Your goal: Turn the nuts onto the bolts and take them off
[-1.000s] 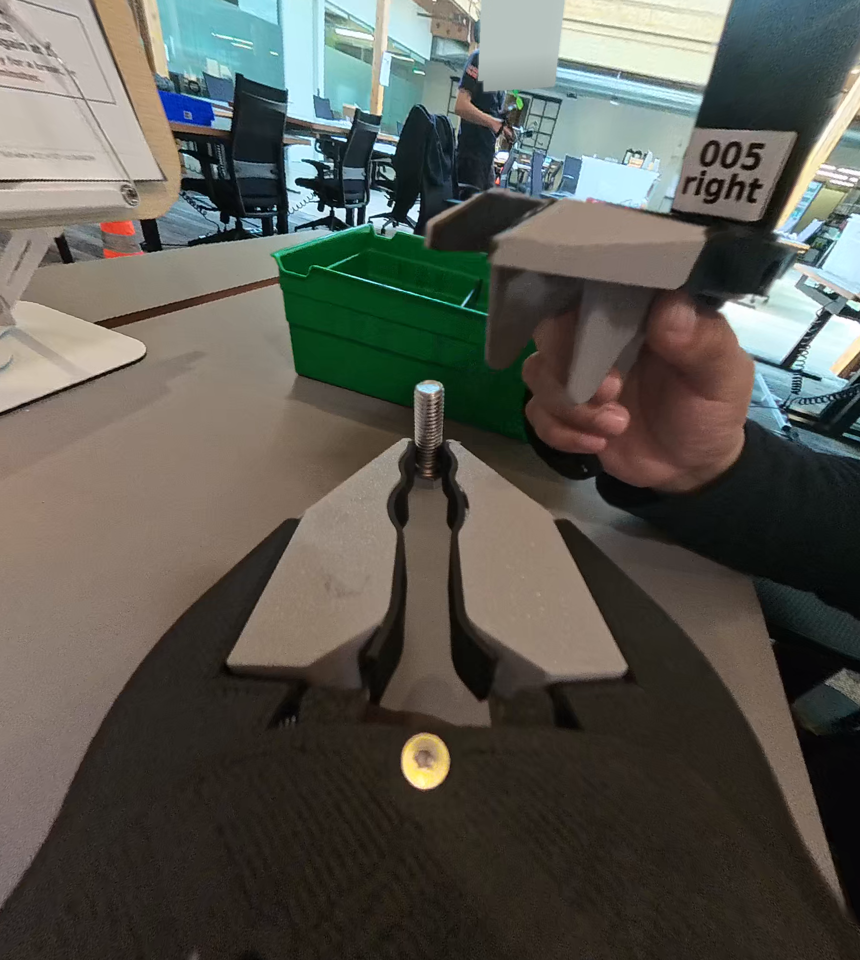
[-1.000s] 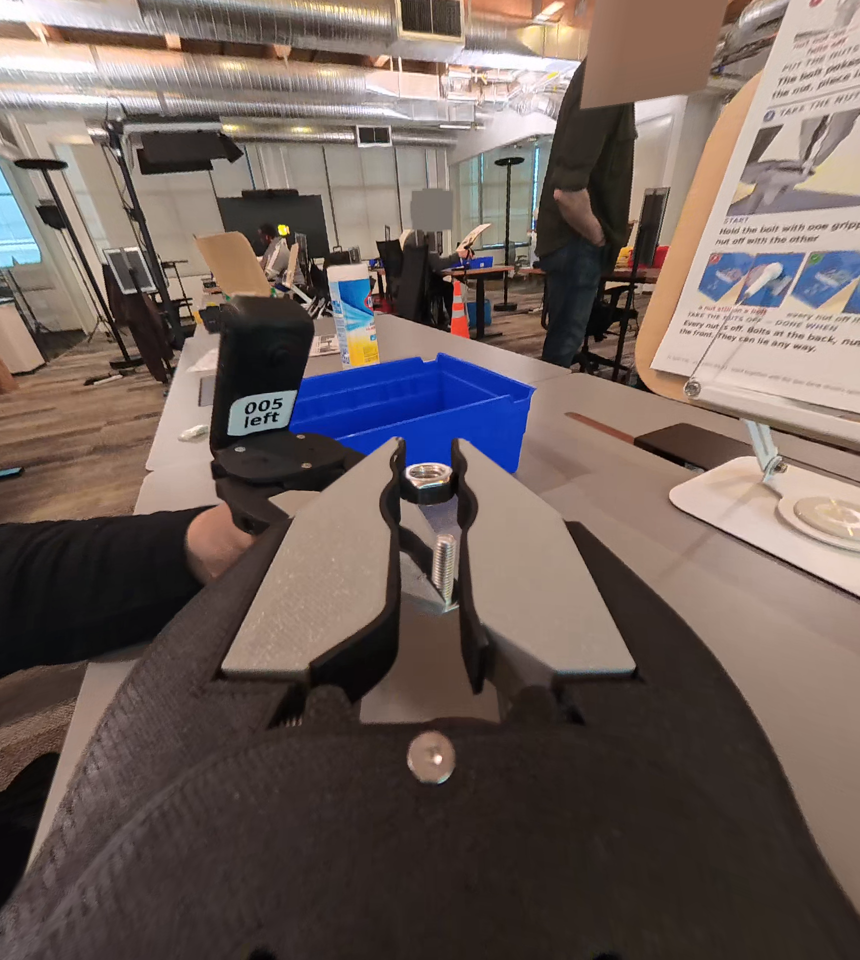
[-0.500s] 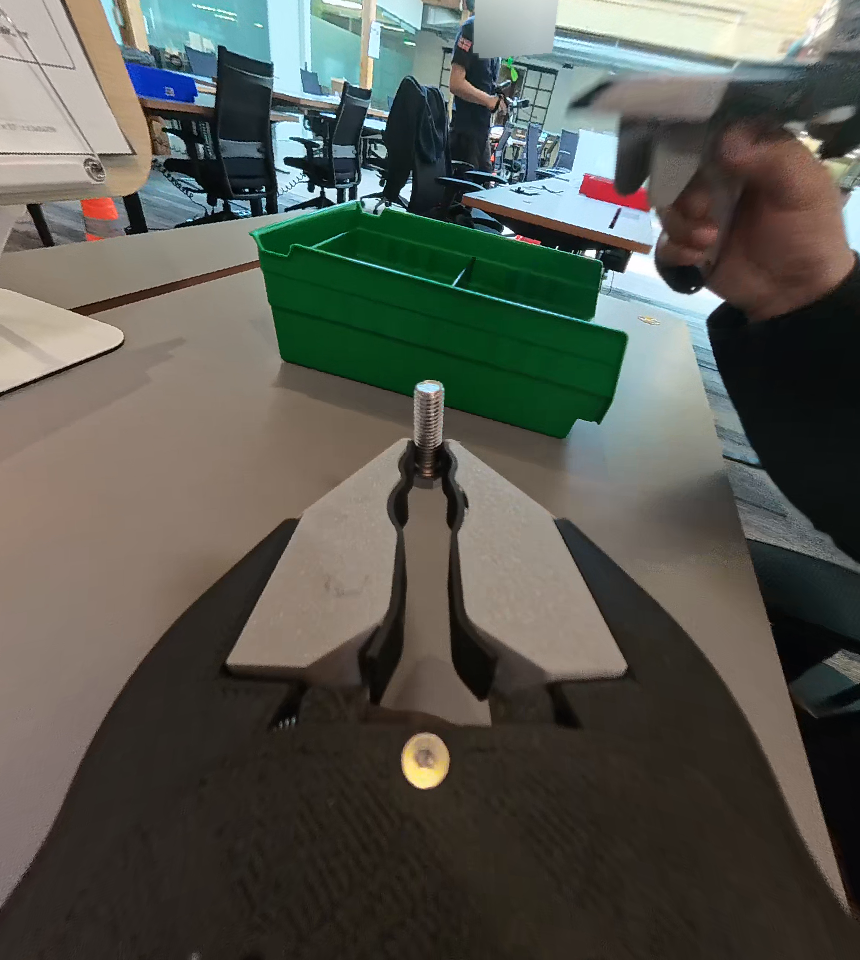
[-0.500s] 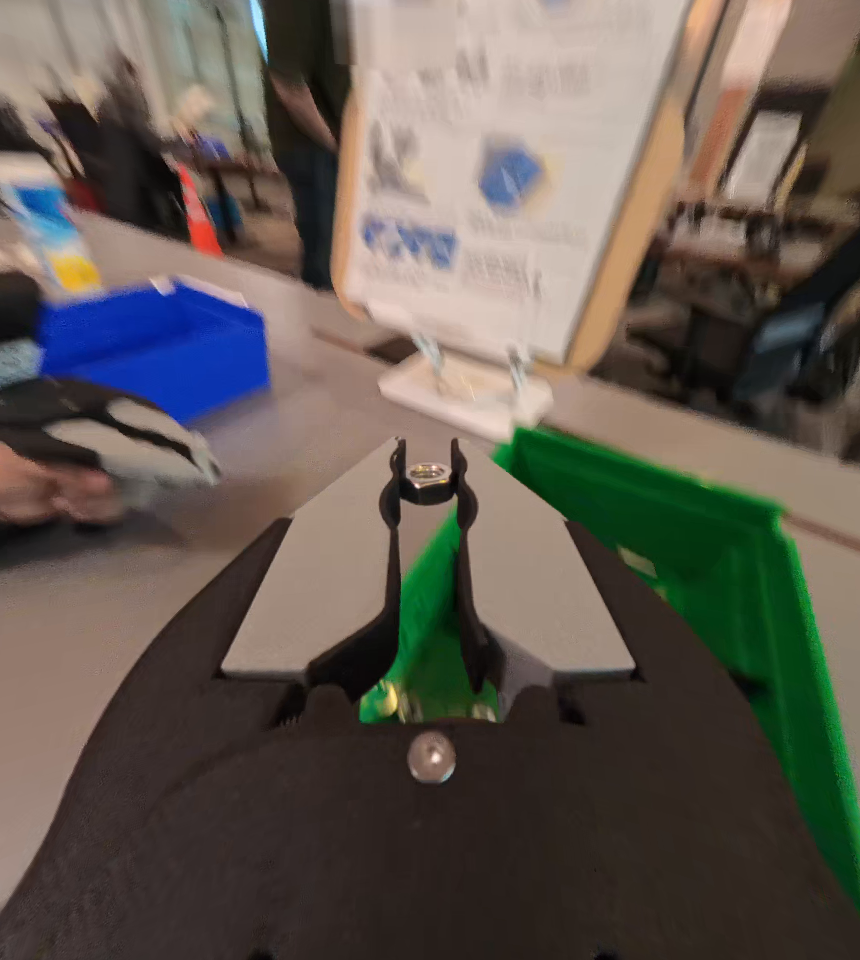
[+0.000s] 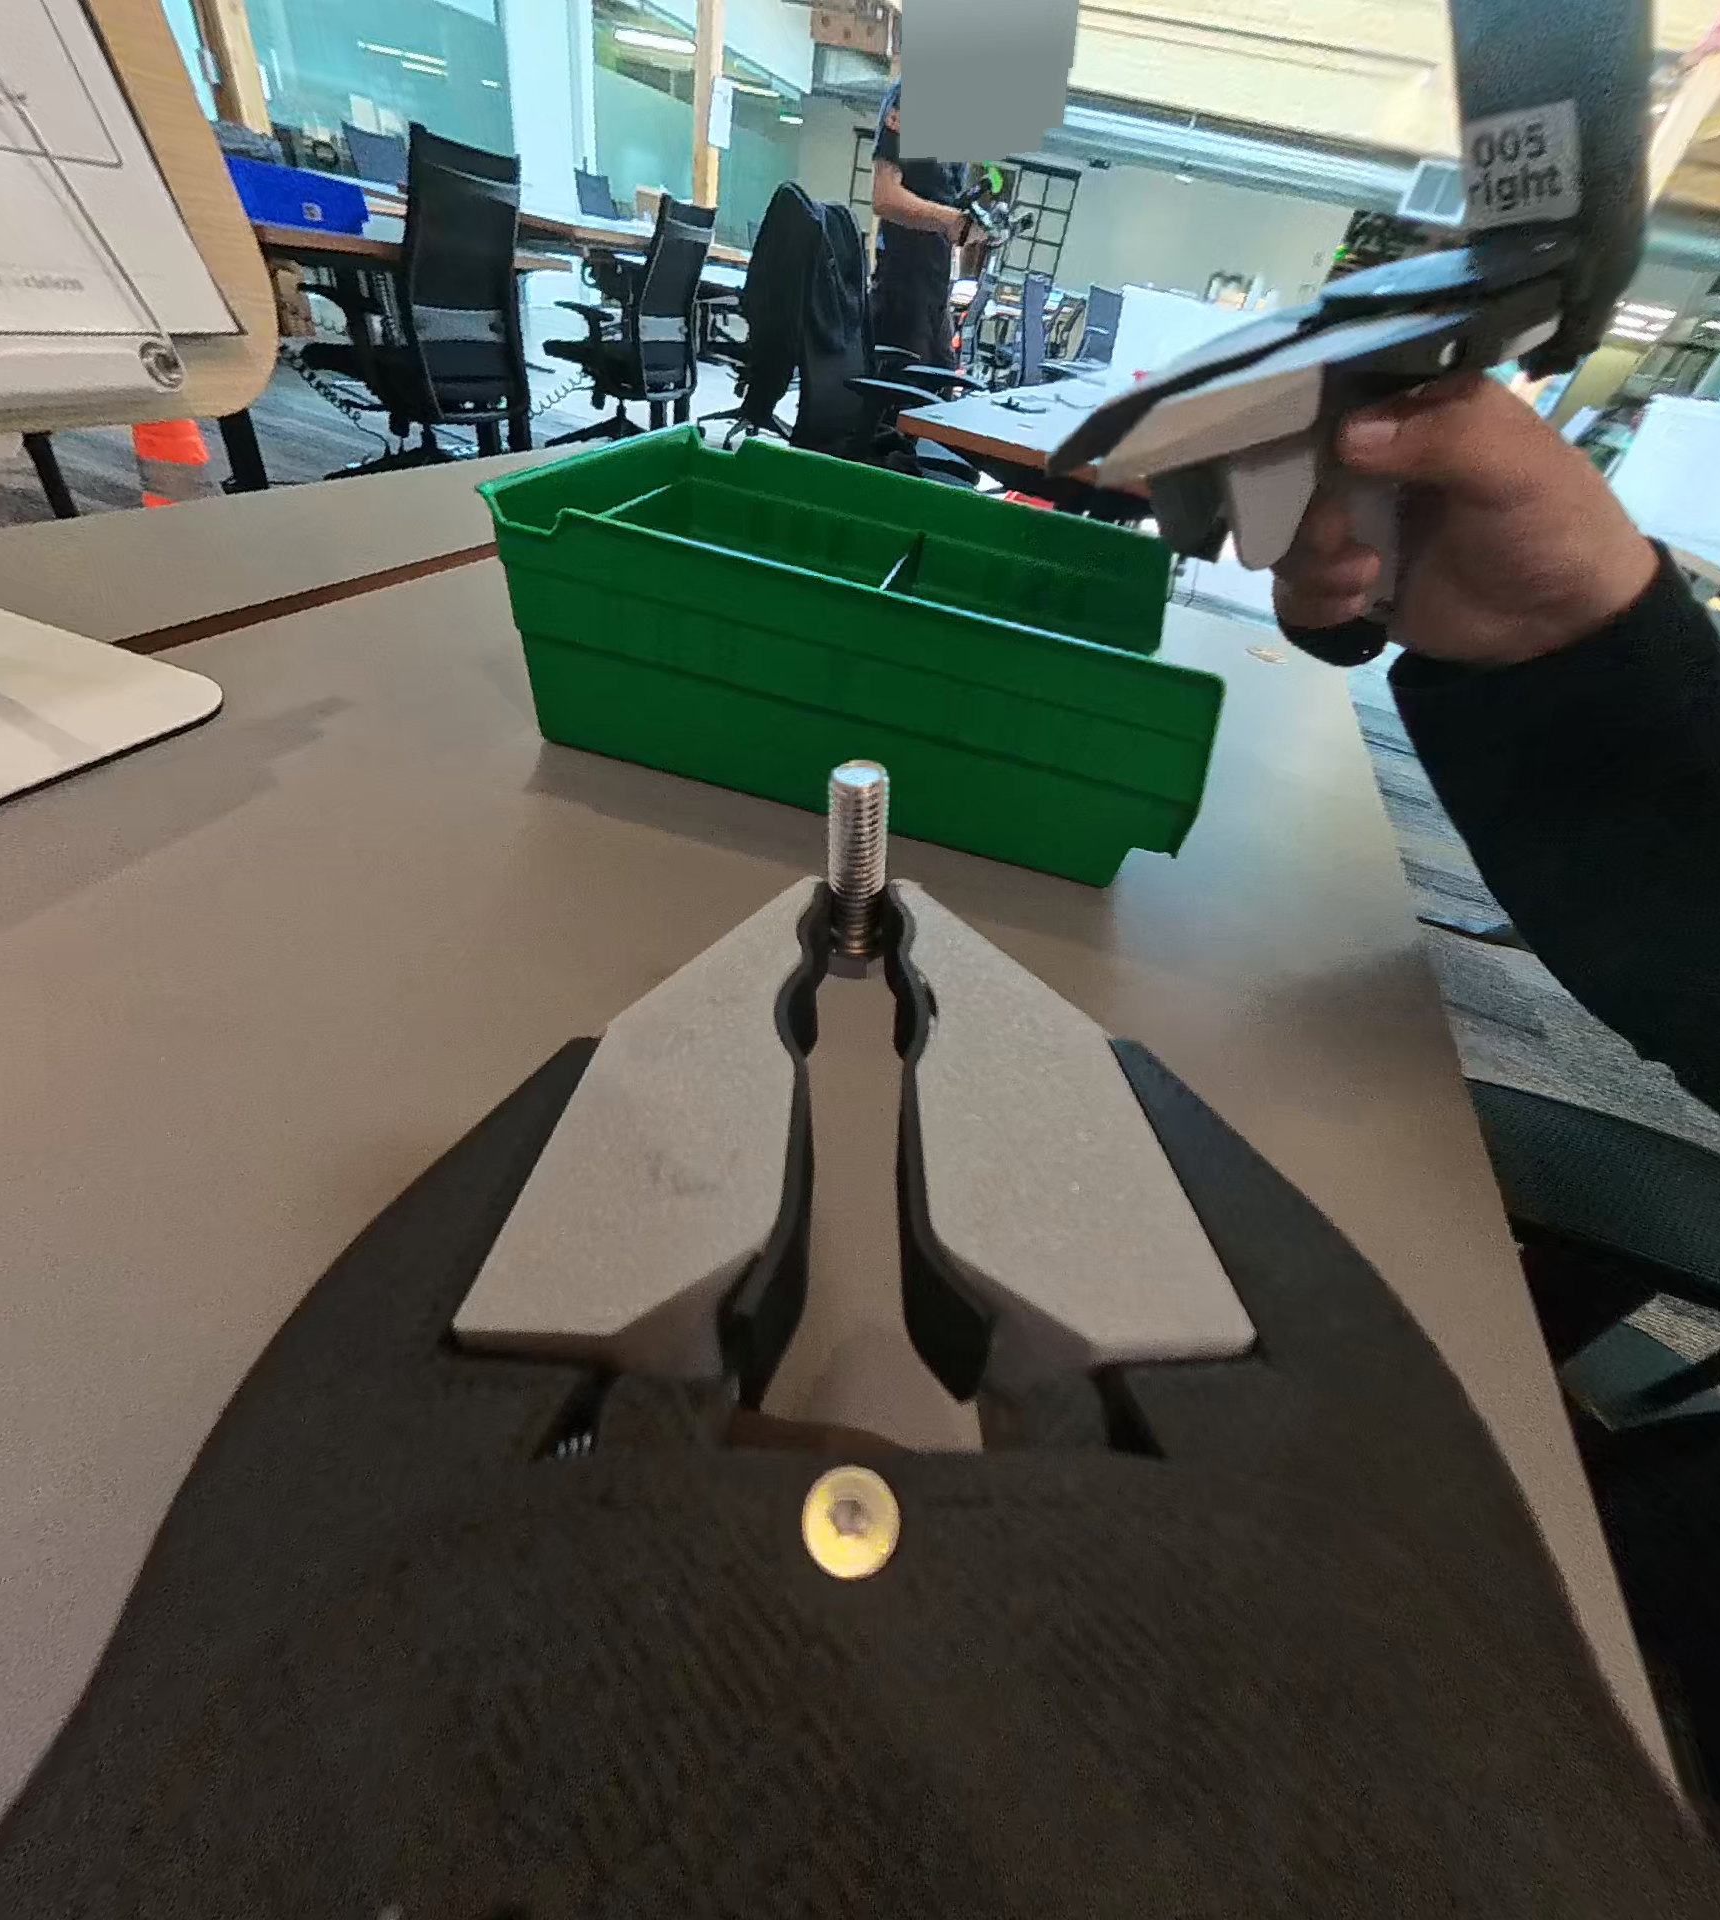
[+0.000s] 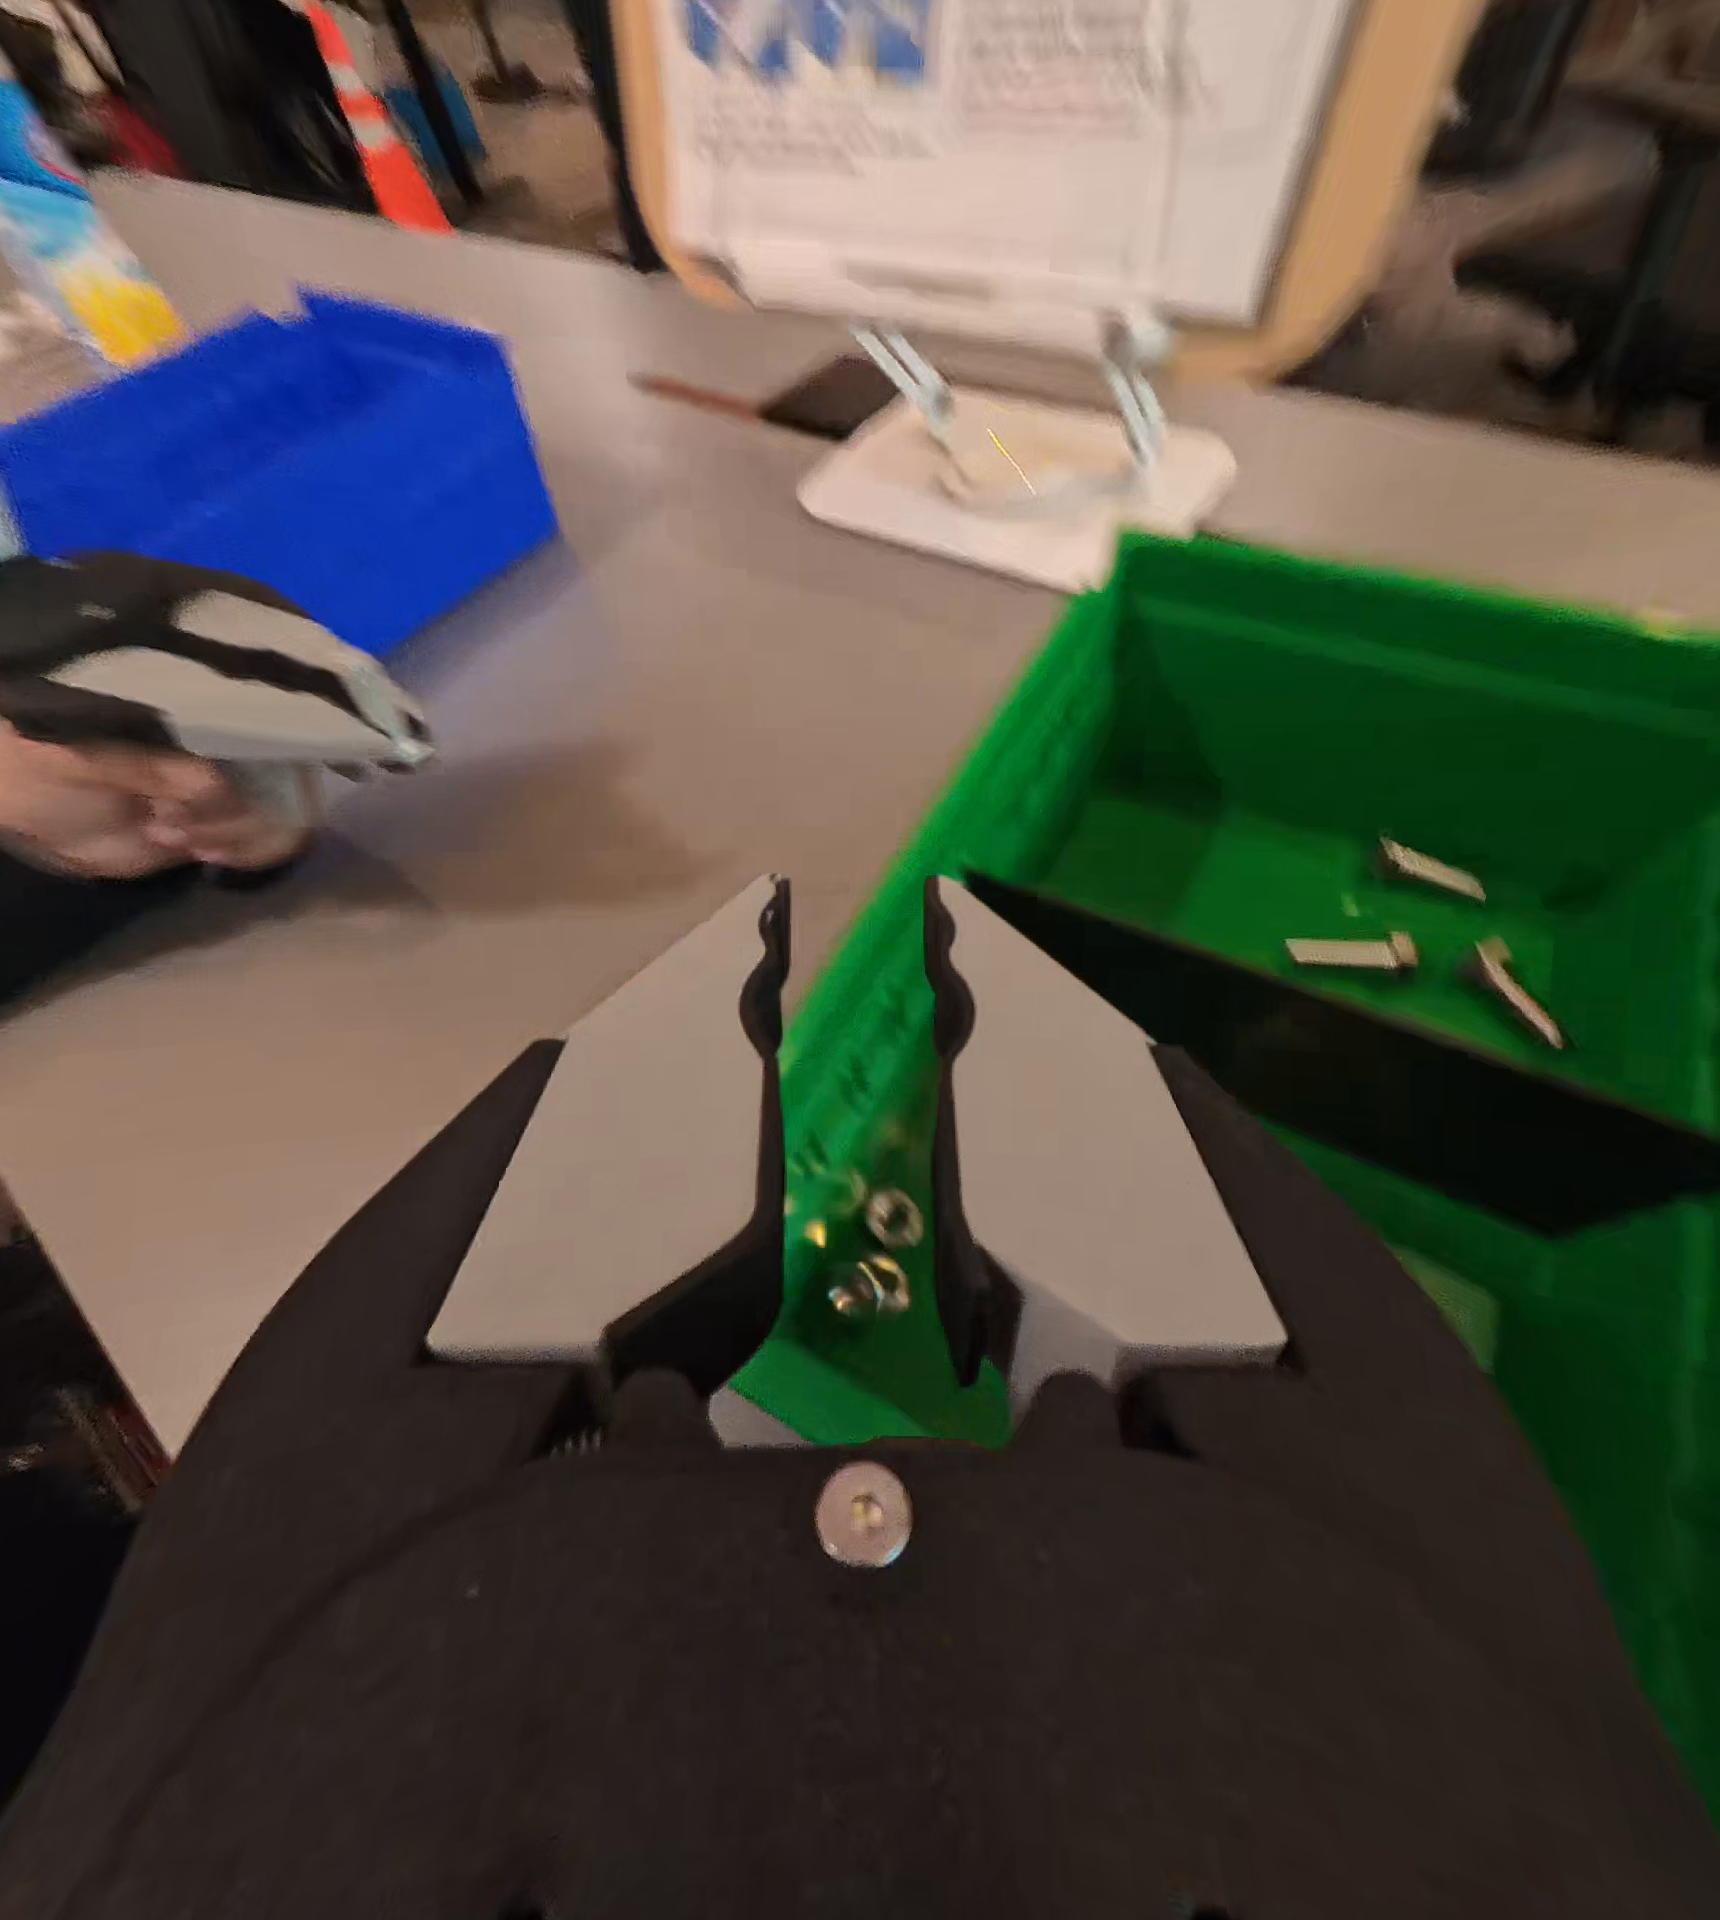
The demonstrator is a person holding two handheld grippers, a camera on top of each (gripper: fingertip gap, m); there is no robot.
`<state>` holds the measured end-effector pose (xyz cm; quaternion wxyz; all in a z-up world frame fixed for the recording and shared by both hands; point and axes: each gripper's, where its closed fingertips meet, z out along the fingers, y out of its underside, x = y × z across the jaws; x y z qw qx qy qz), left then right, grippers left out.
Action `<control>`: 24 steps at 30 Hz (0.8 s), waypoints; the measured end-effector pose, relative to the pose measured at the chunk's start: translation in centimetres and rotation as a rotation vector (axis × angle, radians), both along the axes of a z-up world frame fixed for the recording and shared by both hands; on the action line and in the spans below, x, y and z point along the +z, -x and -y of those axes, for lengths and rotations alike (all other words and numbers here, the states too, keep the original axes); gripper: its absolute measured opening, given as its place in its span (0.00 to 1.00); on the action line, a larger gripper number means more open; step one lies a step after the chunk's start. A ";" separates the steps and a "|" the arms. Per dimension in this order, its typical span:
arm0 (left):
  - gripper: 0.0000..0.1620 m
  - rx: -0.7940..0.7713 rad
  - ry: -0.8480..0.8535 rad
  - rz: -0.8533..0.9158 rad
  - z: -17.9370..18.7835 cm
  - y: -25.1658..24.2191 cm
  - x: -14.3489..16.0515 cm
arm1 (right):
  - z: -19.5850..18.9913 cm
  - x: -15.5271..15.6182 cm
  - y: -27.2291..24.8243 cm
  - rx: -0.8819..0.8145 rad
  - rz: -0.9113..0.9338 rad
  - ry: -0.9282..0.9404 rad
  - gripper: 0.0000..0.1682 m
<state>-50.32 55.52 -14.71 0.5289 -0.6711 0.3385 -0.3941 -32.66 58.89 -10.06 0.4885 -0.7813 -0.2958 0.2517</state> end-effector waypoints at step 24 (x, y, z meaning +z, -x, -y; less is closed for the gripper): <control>0.09 0.053 -0.026 0.065 -0.2 0.6 1.7 | -4.2 4.6 10.6 -0.068 0.206 -0.386 0.04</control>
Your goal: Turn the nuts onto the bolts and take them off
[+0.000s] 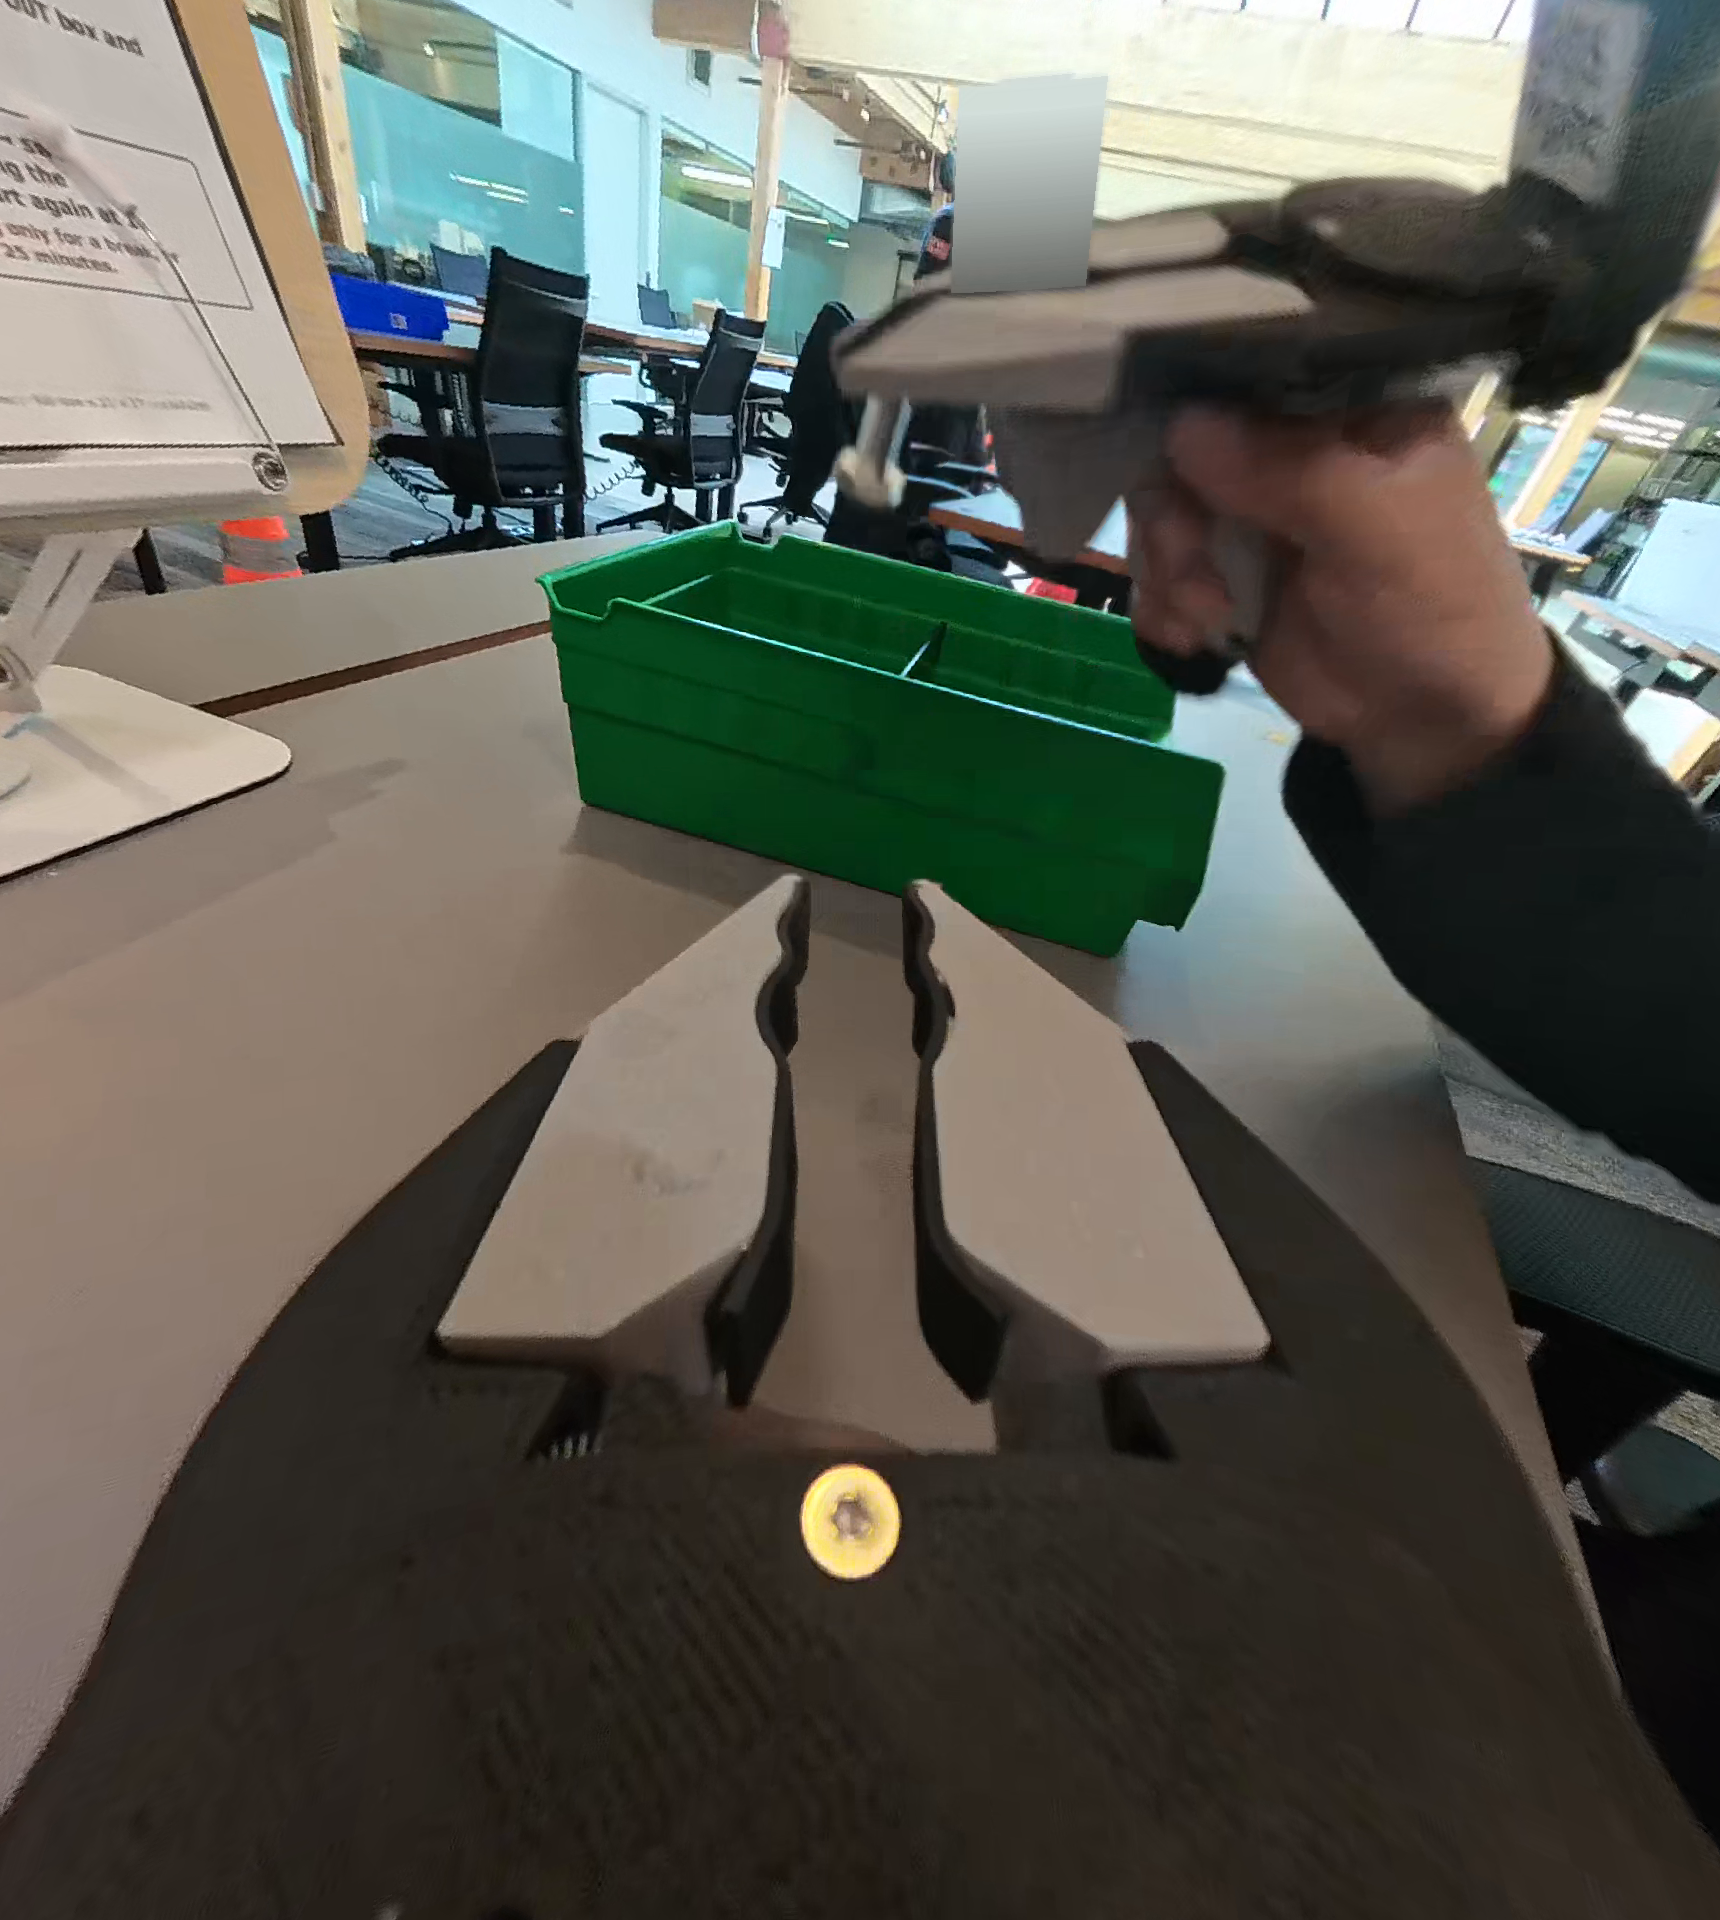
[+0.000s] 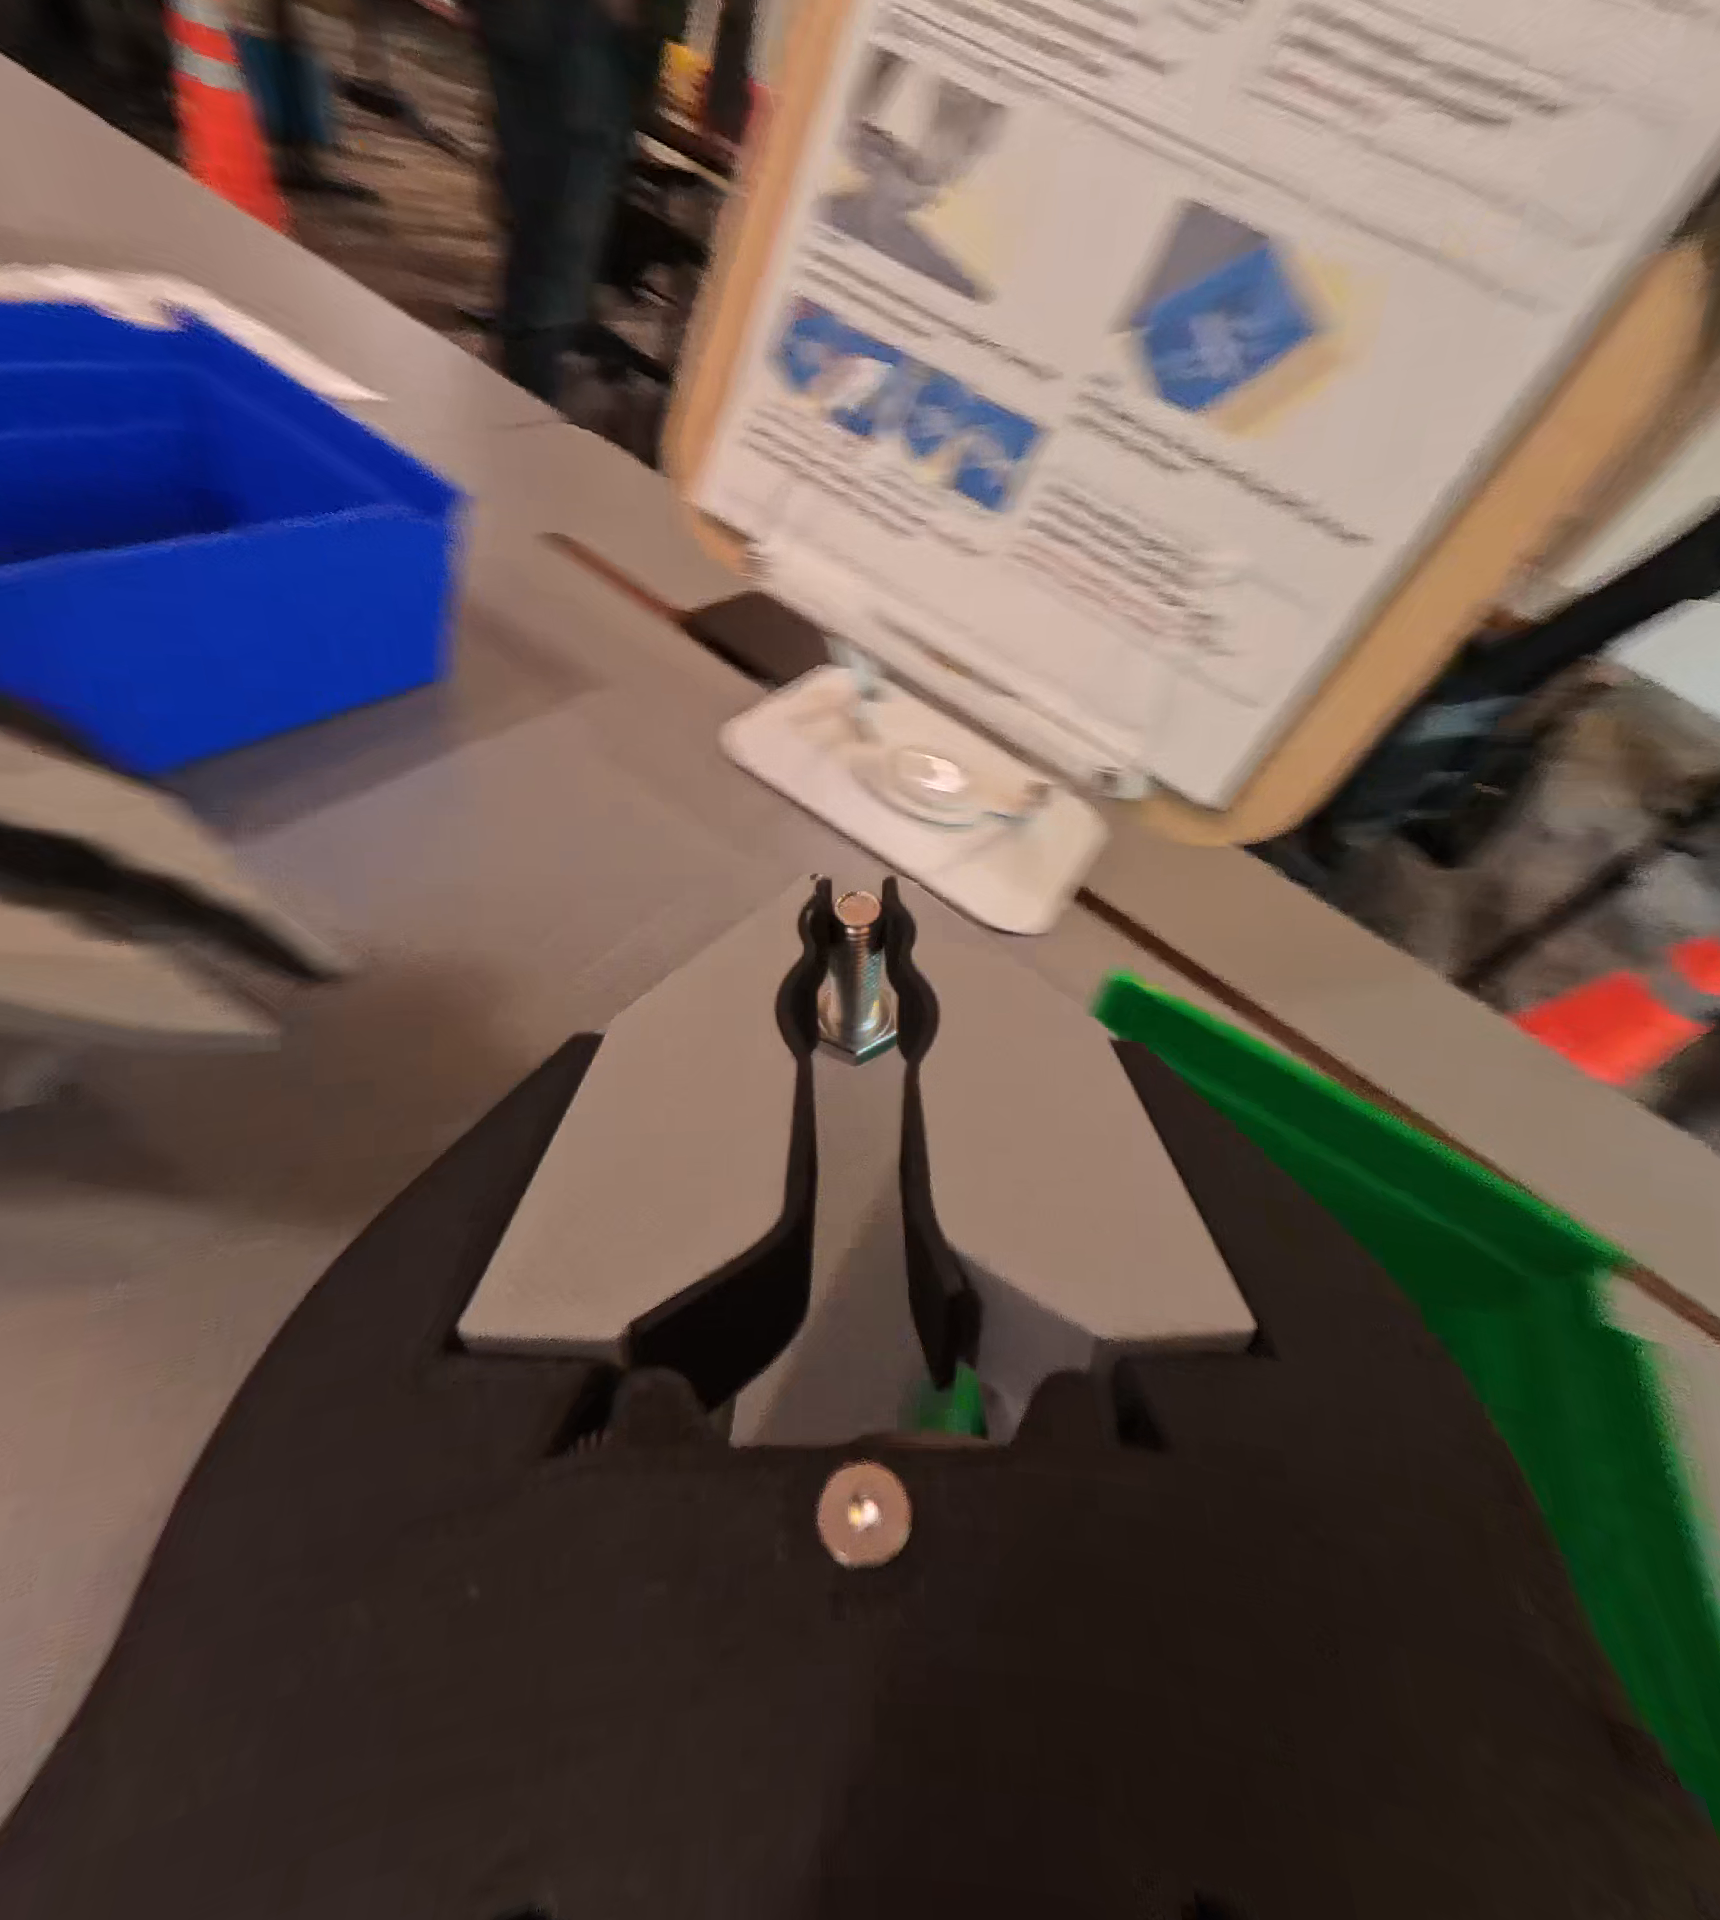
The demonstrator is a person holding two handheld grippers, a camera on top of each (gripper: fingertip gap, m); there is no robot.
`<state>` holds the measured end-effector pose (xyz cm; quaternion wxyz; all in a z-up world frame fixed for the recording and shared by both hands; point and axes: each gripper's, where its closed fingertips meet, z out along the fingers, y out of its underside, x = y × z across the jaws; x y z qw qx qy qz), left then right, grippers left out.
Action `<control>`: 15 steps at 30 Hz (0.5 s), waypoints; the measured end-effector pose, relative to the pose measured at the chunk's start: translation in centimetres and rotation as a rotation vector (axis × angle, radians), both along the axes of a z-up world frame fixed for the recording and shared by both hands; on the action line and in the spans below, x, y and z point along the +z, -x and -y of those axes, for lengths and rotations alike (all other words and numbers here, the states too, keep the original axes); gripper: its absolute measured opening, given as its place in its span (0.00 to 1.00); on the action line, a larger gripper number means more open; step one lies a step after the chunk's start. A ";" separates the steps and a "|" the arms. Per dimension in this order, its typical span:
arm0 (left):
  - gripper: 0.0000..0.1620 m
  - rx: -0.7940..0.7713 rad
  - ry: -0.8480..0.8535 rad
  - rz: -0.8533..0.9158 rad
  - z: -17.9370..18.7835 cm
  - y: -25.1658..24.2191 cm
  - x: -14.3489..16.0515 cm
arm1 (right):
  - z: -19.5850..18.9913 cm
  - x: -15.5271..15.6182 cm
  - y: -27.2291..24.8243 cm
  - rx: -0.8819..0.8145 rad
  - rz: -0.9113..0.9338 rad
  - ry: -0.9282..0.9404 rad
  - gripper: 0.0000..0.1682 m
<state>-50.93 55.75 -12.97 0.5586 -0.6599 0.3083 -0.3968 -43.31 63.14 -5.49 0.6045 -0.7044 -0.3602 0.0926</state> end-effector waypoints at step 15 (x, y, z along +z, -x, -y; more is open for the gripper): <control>0.08 -0.027 0.019 -0.086 0.2 -0.9 -1.9 | -0.1 -0.9 -10.0 -0.056 -0.102 0.139 0.19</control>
